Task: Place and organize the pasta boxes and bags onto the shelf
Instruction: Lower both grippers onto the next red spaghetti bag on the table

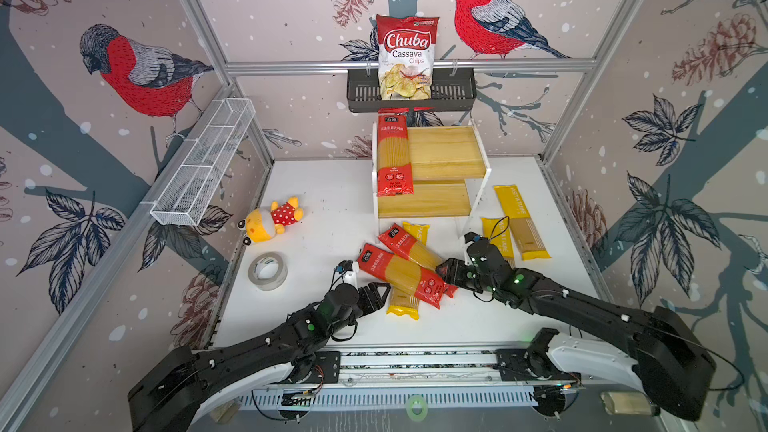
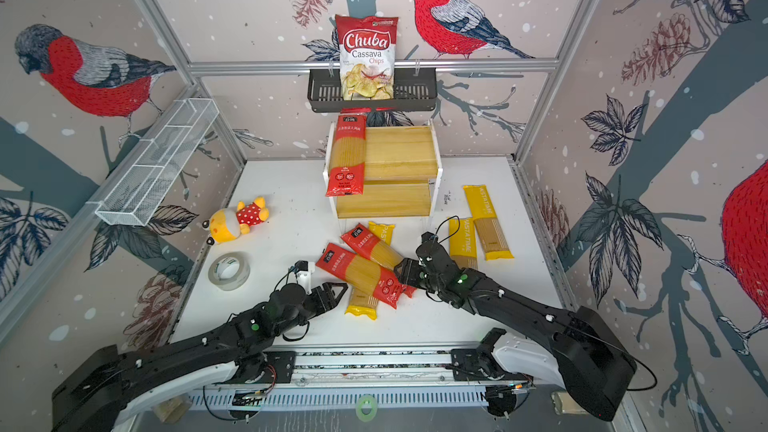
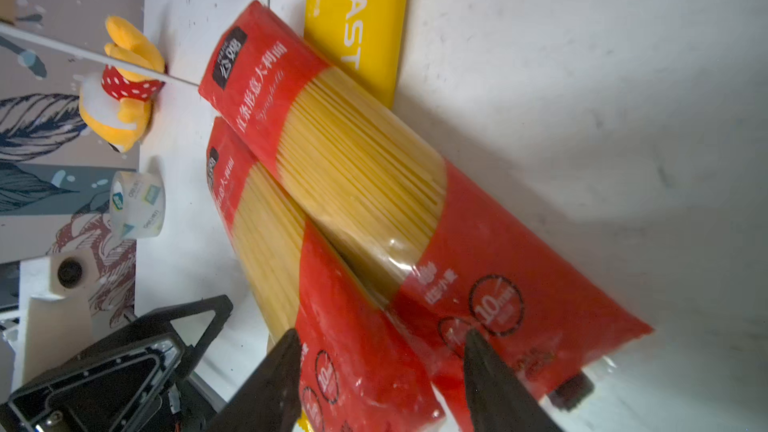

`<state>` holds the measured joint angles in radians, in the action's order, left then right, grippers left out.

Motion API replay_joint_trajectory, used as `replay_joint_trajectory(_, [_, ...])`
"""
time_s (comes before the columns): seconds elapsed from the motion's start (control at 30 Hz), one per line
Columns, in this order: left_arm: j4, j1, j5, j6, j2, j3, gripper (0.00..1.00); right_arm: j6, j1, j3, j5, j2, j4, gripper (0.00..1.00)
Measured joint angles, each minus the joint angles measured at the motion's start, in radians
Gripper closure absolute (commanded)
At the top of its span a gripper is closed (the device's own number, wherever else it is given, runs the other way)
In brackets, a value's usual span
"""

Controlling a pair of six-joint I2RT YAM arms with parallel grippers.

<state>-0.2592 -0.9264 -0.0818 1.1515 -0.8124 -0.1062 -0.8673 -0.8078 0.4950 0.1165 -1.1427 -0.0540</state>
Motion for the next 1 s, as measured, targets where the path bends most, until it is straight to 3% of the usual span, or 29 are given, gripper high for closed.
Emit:
replay_joint_trajectory(0.17, [-0.018,0.006,0.004,0.001,-0.078,-0.021,0.30,-0.029,-0.086,0.011,0.014,-0.069,0.037,0.50])
replay_joint_trajectory(0.47, [-0.024,0.124,0.034,-0.008,0.000,0.001,0.31,-0.109,-0.237,0.035,0.064,-0.109,0.090,0.50])
replay_joint_trajectory(0.77, [0.086,0.164,0.029,-0.024,0.058,-0.007,0.32,-0.032,-0.130,0.078,0.154,-0.157,0.076,0.46])
replay_joint_trajectory(1.0, [0.105,0.163,0.058,0.006,0.023,-0.003,0.33,0.031,-0.176,0.134,0.207,-0.276,0.080,0.48])
